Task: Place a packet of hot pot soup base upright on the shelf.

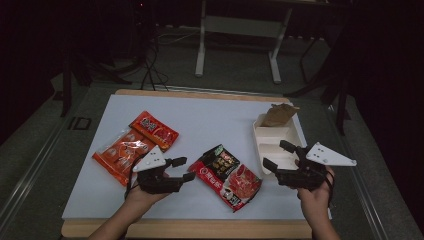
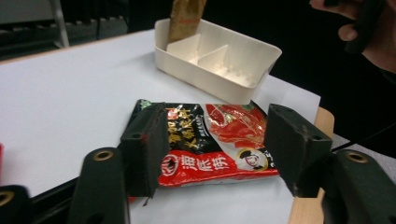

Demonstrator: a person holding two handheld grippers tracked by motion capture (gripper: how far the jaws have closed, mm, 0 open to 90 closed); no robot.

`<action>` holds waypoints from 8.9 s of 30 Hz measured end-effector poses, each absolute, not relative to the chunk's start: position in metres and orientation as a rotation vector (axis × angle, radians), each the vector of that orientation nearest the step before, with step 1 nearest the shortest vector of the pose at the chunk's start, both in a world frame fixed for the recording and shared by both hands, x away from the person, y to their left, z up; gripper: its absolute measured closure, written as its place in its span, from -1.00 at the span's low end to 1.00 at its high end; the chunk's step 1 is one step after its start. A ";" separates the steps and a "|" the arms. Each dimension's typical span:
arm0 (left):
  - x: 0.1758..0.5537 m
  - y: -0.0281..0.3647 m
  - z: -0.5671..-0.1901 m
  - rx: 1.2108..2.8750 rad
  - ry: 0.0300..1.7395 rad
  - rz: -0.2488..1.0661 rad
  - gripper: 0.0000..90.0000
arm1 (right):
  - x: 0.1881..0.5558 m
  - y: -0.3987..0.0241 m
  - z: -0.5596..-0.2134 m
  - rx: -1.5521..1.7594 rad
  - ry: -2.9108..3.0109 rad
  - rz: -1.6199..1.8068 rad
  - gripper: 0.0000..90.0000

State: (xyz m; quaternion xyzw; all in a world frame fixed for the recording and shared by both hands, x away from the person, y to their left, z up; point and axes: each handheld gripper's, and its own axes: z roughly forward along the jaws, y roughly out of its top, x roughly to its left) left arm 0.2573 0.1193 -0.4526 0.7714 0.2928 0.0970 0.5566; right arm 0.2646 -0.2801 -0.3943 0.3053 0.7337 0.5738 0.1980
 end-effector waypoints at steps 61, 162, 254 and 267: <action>0.366 -0.106 -0.511 2.411 0.729 0.119 1.00 | 0.246 -0.304 -0.410 0.861 1.980 1.563 -0.68; 0.364 0.108 -0.524 2.004 1.000 0.082 -0.31 | 0.248 -0.273 -0.423 0.792 2.109 1.501 -0.79; 0.275 0.079 -0.406 1.670 0.743 0.268 0.96 | 0.256 -0.251 -0.399 0.767 2.192 1.623 -0.45; 0.271 0.076 -0.406 1.533 0.720 0.280 0.95 | 0.271 -0.237 -0.391 0.758 2.188 1.721 0.24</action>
